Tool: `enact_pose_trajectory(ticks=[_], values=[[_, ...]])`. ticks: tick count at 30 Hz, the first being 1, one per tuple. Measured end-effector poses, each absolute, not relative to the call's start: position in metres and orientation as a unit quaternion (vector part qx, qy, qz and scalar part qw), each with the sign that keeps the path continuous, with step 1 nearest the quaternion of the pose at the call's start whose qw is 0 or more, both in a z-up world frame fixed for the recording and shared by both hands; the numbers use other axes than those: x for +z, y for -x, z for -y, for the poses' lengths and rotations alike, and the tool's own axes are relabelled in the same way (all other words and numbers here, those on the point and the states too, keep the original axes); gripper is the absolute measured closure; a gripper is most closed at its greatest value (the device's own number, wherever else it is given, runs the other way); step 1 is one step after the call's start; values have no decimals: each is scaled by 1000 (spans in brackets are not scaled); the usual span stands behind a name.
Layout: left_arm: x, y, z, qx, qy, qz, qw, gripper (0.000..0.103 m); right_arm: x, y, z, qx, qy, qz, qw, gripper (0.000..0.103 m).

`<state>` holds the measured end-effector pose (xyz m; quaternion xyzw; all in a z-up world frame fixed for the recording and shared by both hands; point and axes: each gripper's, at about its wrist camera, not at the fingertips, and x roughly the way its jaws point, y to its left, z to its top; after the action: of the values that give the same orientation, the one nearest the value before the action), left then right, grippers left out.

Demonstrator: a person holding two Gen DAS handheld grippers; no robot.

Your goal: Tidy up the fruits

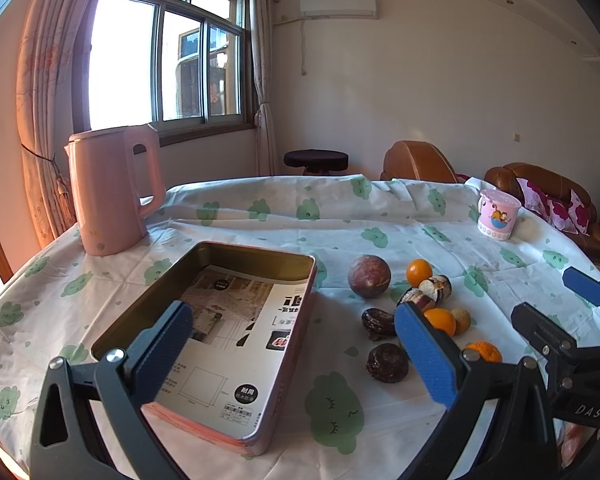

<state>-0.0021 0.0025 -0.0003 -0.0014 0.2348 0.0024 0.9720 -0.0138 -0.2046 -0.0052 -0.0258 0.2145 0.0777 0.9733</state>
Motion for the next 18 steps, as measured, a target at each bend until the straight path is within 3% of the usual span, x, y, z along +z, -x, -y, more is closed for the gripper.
enact_pose_trajectory(ticks=[18], values=[[0,3,-3,2,3,-235,972,0,-7,13,202,77,29,-216,973,1]])
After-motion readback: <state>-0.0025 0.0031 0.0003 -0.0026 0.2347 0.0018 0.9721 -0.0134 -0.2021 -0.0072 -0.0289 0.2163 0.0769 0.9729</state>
